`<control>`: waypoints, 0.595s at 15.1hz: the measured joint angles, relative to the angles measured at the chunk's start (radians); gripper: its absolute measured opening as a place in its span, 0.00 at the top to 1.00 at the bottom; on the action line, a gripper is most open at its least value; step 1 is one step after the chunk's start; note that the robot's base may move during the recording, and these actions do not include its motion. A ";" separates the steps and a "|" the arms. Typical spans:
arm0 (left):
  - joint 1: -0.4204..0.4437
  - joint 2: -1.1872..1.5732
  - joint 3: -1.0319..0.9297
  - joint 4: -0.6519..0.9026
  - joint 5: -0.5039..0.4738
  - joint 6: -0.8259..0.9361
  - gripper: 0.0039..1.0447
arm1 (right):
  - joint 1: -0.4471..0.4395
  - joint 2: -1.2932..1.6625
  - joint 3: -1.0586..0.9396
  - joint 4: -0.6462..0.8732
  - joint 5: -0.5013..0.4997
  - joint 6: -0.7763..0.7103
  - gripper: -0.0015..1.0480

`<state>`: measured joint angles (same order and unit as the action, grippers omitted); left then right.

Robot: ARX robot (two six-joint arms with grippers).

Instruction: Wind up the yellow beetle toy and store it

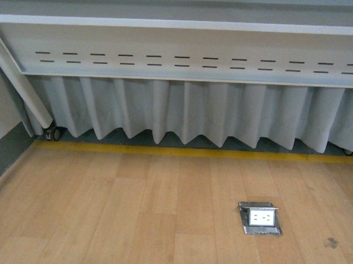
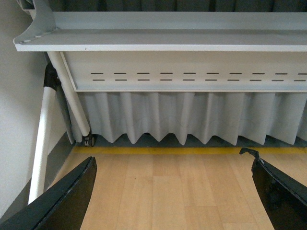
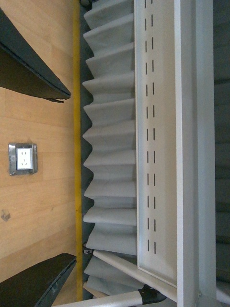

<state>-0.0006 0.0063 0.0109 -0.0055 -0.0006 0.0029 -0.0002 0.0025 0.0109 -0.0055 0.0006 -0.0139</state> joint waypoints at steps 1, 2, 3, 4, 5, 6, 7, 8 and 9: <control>0.000 0.000 0.000 0.000 0.000 0.000 0.06 | 0.000 0.000 0.000 0.000 0.000 0.000 0.06; 0.000 0.000 0.000 0.000 0.000 0.000 0.06 | 0.000 0.000 0.000 0.000 0.000 0.000 0.06; 0.000 0.000 0.000 0.000 0.000 0.000 0.06 | 0.000 0.000 0.000 0.000 0.000 0.000 0.06; 0.000 0.000 0.000 0.000 0.000 0.000 0.06 | 0.000 0.000 0.000 0.000 0.000 0.000 0.06; 0.000 0.000 0.000 0.000 0.000 0.000 0.06 | 0.000 0.000 0.000 0.000 0.000 0.000 0.06; 0.000 0.000 0.000 0.000 0.000 0.000 0.06 | 0.000 0.000 0.000 0.000 0.000 0.000 0.06; 0.000 0.000 0.000 0.000 0.000 0.000 0.06 | 0.000 0.000 0.000 0.000 0.000 0.000 0.06; 0.000 0.000 0.000 0.000 0.000 0.000 0.06 | 0.000 0.000 0.000 0.000 0.000 0.000 0.06; 0.000 0.000 0.000 0.000 0.000 0.000 0.06 | 0.000 0.000 0.000 0.000 0.000 0.000 0.06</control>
